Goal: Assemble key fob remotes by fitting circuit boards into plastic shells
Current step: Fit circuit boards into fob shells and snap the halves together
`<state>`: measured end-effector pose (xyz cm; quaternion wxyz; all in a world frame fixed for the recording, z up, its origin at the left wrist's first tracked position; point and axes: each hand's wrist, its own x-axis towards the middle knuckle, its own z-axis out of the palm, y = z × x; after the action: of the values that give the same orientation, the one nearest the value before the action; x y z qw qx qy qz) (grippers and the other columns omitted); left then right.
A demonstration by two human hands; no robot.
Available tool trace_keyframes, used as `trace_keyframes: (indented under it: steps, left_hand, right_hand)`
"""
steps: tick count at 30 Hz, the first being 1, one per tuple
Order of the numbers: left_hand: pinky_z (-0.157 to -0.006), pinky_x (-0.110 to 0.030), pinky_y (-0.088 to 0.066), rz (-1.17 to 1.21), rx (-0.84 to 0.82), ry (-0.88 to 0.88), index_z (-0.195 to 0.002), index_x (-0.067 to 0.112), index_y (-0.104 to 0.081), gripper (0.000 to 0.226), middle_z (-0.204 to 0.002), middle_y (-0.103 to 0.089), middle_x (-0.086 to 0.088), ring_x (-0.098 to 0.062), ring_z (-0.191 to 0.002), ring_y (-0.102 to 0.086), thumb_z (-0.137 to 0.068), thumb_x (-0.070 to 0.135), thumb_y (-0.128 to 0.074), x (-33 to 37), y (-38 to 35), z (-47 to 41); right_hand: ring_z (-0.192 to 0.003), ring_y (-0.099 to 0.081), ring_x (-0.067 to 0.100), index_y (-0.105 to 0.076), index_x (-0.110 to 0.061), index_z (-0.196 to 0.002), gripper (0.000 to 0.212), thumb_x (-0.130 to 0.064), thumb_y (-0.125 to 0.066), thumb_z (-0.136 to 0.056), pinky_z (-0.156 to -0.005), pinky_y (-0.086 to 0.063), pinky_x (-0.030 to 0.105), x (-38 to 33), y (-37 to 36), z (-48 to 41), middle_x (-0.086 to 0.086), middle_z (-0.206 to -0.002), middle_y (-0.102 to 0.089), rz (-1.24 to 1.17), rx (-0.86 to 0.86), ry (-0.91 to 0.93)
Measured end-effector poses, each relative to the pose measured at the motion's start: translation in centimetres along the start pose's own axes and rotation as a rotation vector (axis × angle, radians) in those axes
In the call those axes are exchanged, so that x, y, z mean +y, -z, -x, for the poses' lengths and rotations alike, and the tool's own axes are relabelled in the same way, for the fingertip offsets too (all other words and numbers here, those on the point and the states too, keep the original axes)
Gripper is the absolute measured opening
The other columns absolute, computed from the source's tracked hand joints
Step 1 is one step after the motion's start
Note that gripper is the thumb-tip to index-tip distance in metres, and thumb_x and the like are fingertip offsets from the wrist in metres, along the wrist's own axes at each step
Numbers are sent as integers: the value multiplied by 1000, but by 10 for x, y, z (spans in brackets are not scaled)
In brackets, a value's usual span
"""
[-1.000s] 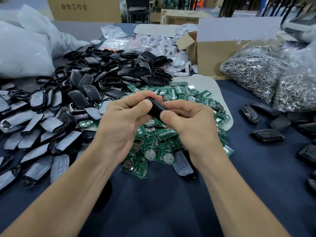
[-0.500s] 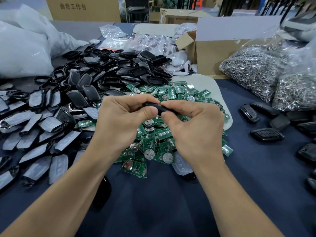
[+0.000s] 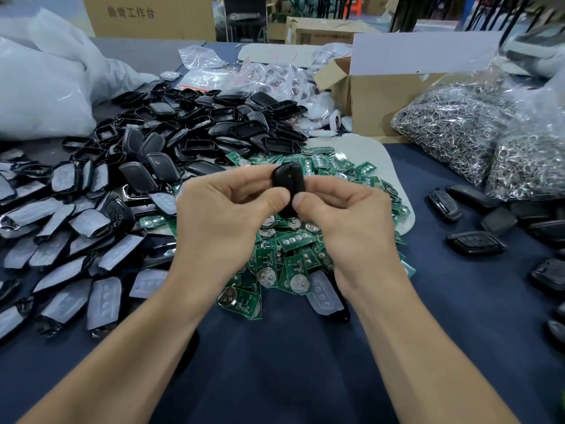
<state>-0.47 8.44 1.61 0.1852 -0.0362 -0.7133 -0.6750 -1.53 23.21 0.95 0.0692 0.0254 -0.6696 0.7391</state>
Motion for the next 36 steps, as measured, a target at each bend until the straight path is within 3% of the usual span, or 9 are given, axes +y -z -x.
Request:
trace_keyframes:
  steps: [3, 5, 9, 11, 14, 21, 27, 31, 36]
  left_hand:
    - [-77, -19, -59, 36, 65, 25, -94, 20, -81, 29, -87, -81, 7, -11, -84, -79, -81, -6, -81, -2, -3, 2]
    - [-79, -20, -58, 35, 90, 17, -97, 18, -81, 27, -89, -81, 7, -11, -87, -78, -83, -5, -80, -3, -3, 1]
    - [-85, -19, -56, -109, 20, -78, -96, 28, -81, 35, -94, -80, 14, -4, -92, -75, -86, -6, -76, -1, -2, 3]
    - [-88, -16, -53, -277, -32, -156, -101, 28, -81, 34, -98, -79, 16, 0, -97, -72, -88, -3, -76, -2, -1, 5]
    - [-89, -15, -52, -377, -62, -202, -104, 24, -83, 27, -103, -76, 17, 0, -100, -70, -90, 2, -76, -4, -1, 6]
    - [-86, -31, -61, -142, -52, -33, -100, 37, -81, 30, -95, -80, 15, -8, -93, -77, -84, 11, -83, -5, -1, 5]
    - [-80, -26, -62, -172, 13, -79, -92, 37, -81, 31, -88, -79, 18, -6, -86, -77, -86, 7, -81, -3, -3, 9]
    - [-75, -18, -60, -154, 10, -54, -87, 37, -80, 33, -82, -79, 19, -3, -81, -76, -85, 4, -81, -3, -4, 8]
    - [-80, -29, -61, -2, -11, 39, -91, 26, -83, 24, -86, -81, 4, -14, -84, -78, -81, 4, -85, -4, -1, 3]
  right_hand:
    - [-75, -75, 17, -80, -11, -91, 21, 9, -74, -86, -67, -58, 22, 4, -5, 3, 9, -83, -79, -267, -76, -181]
    - [-78, -76, 20, -79, -8, -94, 21, 10, -70, -89, -69, -61, 26, 4, -6, 4, 11, -86, -79, -285, -124, -193]
    - [-77, -77, 22, -81, -19, -94, 18, -6, -76, -82, -76, -64, 46, 2, -2, 4, 3, -81, -80, 137, -135, 7]
    - [-76, -77, 13, -81, -28, -90, 20, -13, -77, -76, -70, -63, 38, 1, 0, 3, -6, -80, -79, 244, -104, 76]
    - [-69, -75, 8, -81, -32, -87, 25, -9, -76, -77, -64, -57, 21, -3, 4, 1, -8, -79, -79, 181, -98, 116]
    - [-59, -69, 18, -83, -19, -84, 27, 8, -76, -82, -61, -57, 25, -3, 6, 0, 10, -74, -78, -73, -75, 20]
    - [-60, -70, 15, -84, -21, -80, 21, -3, -77, -74, -60, -54, 21, -4, 1, 3, 7, -72, -78, -97, -69, 52]
    - [-58, -68, 13, -84, -21, -78, 28, 7, -78, -77, -58, -53, 20, -3, 0, 4, 6, -69, -77, -81, -43, 33]
    - [-59, -67, 15, -83, -21, -76, 31, 8, -75, -82, -61, -54, 22, -4, -2, 3, 7, -70, -77, -125, -27, -5]
